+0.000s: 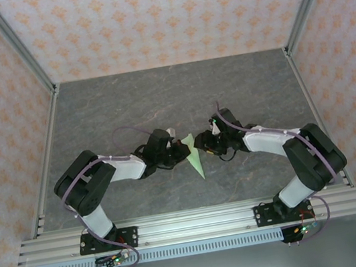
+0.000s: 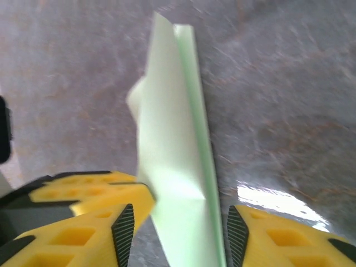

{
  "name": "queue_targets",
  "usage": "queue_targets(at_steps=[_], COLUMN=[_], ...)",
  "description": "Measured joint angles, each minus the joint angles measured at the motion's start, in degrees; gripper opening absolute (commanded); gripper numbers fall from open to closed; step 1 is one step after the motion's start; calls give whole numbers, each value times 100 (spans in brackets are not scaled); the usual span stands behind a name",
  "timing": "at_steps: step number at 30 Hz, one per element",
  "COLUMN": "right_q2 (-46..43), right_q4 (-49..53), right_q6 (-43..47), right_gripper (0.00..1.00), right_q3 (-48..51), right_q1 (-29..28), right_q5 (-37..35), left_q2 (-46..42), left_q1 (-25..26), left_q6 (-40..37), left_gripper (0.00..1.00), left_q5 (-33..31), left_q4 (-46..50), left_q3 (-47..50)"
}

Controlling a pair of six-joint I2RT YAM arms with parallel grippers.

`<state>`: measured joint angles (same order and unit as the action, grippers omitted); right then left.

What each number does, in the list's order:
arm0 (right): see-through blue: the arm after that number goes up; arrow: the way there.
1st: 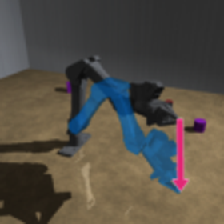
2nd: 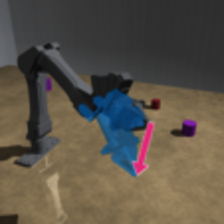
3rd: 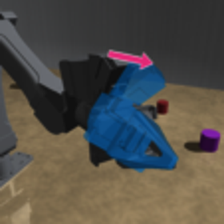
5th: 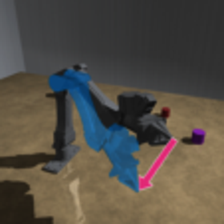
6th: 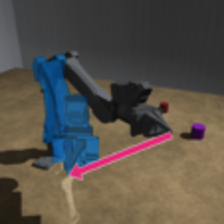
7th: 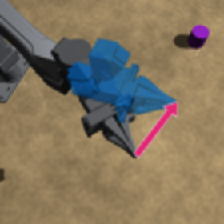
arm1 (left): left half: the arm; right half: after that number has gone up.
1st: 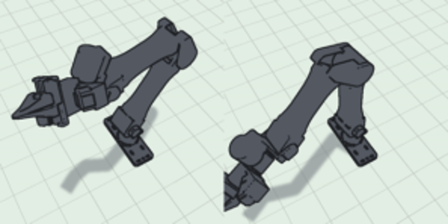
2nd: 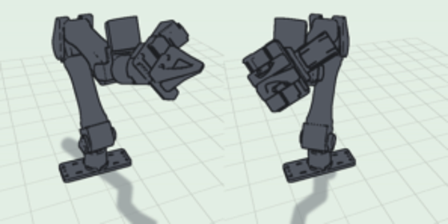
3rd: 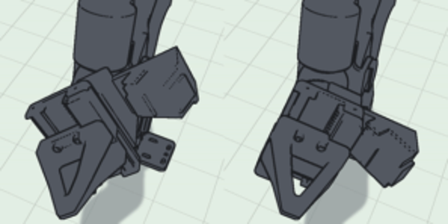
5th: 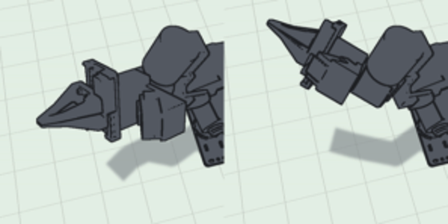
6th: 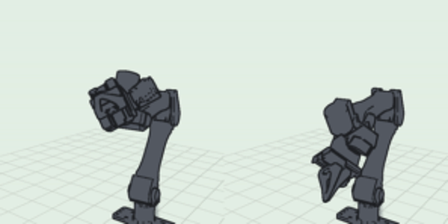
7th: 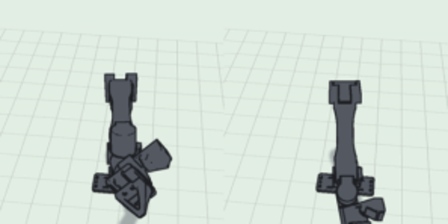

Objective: Fold a paper plane with a square sheet of paper (fold left side to right side)
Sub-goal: Fold the wing for the fifth time at the center of the table.

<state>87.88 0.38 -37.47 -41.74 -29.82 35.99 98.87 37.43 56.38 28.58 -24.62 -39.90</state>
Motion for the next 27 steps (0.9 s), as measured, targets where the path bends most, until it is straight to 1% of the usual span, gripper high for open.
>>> queue_targets(at_steps=[5, 12, 27], right_q2=[122, 507, 855], right_q4=[-188, -437, -693], right_q6=[-109, -295, -413], right_gripper=[62, 66, 66], right_q3=[-164, -210, -297], right_q1=[0, -2, -70], right_q5=[151, 348, 566], left_q2=[-63, -63, -57], left_q1=[-26, -149, -186], left_q6=[-212, -398, -466], left_gripper=[0, 0, 0], left_q5=[22, 92, 105], left_q4=[94, 175, 258], left_q3=[33, 76, 105])
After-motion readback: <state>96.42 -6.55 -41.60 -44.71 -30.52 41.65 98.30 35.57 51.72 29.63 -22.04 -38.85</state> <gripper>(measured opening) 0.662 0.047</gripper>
